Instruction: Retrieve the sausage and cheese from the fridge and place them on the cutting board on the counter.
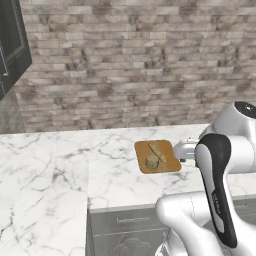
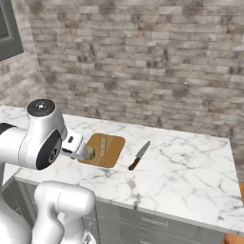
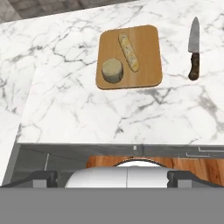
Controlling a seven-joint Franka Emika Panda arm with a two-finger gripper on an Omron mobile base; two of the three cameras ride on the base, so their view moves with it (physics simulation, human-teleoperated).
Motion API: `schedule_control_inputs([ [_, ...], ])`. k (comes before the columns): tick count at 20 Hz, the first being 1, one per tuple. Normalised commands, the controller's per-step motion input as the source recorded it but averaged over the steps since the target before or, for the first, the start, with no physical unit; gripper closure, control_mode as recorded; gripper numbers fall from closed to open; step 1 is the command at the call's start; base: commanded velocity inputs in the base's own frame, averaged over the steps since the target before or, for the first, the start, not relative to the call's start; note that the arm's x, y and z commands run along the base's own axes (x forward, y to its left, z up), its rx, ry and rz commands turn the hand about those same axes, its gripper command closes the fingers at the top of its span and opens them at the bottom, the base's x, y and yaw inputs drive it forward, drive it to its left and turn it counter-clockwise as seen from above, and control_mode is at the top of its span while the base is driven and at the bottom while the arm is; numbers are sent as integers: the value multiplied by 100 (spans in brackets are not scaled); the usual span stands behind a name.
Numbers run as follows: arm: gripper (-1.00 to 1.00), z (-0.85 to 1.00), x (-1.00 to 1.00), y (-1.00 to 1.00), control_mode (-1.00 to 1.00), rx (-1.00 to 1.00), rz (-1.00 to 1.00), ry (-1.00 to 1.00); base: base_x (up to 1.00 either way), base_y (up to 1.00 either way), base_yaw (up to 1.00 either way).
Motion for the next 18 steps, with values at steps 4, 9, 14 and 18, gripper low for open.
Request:
schedule_control_inputs([
  [4, -100, 0, 0, 0, -100, 0, 0, 0, 0, 0, 0],
  [9, -100, 0, 0, 0, 100, 0, 0, 0, 0, 0, 0],
  [14, -100, 0, 0, 0, 100, 0, 0, 0, 0, 0, 0],
  [18, -100, 0, 0, 0, 100, 0, 0, 0, 0, 0, 0],
])
